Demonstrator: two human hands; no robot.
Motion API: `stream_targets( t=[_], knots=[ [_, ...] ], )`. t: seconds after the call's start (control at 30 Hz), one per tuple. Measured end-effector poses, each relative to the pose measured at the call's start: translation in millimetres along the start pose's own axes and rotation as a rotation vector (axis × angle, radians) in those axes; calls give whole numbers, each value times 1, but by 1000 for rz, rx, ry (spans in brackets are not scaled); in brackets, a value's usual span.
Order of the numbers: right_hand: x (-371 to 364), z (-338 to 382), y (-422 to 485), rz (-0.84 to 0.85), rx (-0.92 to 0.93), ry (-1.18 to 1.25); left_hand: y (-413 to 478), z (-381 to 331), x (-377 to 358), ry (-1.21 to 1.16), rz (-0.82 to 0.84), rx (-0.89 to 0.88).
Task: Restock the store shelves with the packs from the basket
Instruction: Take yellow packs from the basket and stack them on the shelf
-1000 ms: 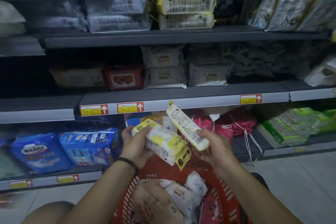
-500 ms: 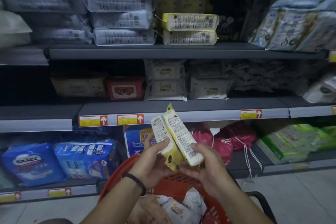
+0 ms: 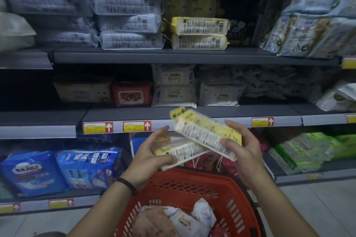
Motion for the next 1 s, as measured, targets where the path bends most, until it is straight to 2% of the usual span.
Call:
stream_targets(
  t=[0.1,0.3,0.4,0.5,0.63,0.77,1.0],
  knots=[
    [-6,3,-1,6,18,-2,-2,-4,-7,-54,14,-31],
    [-19,-17,3,68,-123,149,-6,-4,-27,-216,103,-23],
    [-19,-19,2,69,-167,163,-4,-3,-25,-255,74,-16],
    [-26,-19,-4,99,-189,195,0,1,-14,-350,-30,9],
    [-42,-19,-15,213,-237,227,1,-7,-13,-514,-88,1],
    [-51,-17,-28,316,-246,163,-5,-23,-15,-423,-120,-46],
    [-35,42,-23,204,25,-55,-21,-97,-29,23,-59,-255]
  ],
)
Point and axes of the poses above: each hand's wrist, its own y-axis towards the middle knuckle, its own x-axis out of the back of the hand, z = x × y, the point moved 10 cm from there along y, towards the middle knuckle, and after that the axes turned 4 degrees about -y, right-handed, at the moved point
